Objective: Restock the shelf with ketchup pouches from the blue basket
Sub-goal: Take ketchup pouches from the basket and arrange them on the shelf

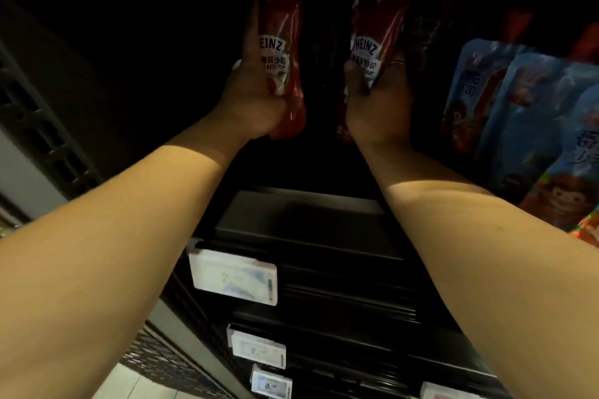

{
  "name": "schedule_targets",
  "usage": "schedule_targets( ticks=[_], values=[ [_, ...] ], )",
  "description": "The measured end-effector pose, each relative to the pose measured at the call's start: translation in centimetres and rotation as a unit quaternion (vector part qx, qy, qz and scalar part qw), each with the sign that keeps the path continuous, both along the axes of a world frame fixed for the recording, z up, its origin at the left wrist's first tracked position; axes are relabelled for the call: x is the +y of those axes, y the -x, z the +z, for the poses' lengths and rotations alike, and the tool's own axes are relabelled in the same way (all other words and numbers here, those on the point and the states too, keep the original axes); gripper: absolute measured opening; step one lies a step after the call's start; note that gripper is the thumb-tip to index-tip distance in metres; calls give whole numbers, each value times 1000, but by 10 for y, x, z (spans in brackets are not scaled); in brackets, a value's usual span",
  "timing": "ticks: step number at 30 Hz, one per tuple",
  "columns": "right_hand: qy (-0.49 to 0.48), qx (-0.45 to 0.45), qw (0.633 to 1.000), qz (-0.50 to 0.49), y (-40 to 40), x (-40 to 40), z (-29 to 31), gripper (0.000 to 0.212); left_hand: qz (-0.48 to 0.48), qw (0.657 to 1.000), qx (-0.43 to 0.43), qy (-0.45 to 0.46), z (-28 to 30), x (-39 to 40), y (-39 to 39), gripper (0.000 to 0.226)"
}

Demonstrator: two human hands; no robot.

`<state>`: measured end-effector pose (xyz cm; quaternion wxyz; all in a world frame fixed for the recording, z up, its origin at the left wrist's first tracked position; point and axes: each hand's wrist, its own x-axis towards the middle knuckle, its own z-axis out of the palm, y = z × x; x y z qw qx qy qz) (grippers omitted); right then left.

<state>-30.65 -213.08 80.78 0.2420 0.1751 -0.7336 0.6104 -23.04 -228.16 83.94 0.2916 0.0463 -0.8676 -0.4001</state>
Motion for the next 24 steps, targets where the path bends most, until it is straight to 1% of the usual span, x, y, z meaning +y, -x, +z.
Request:
schedule_targets(
  ticks=[4, 6, 8, 10, 12, 15, 17, 21, 24],
  values=[
    [-16, -22, 1000, 12, 0, -2, -1, 66, 8, 997, 59, -49, -12, 2, 19, 122],
    [-36, -51, 998, 9, -2, -2, -2, 74, 13, 994, 86, -60, -24, 2, 25, 118],
    [-65, -67, 996, 1, -2, 0, -2, 76, 6, 992, 105, -64, -33, -1, 29, 115],
    [-92, -75, 993, -11, -1, 1, 0, 76, -1, 991, 118, -64, -34, -4, 32, 114],
    [-124, -74, 989, -16, -2, 1, 0, 74, 12, 990, 129, -54, -32, -6, 32, 111],
    [-158, -27, 986, -35, -4, -2, -3, 69, 45, 987, 150, -21, -33, -8, 35, 106],
    [-177, -15, 983, -41, -5, -7, -6, 67, 71, 988, 138, -23, -34, -5, 36, 106],
    [-205, -59, 977, 9, 4, -16, -5, 59, 92, 986, 137, -32, -35, -4, 39, 102],
    [-212, -89, 973, 9, 17, -23, 4, 50, 93, 986, 133, -30, -35, -3, 38, 99]
  ],
)
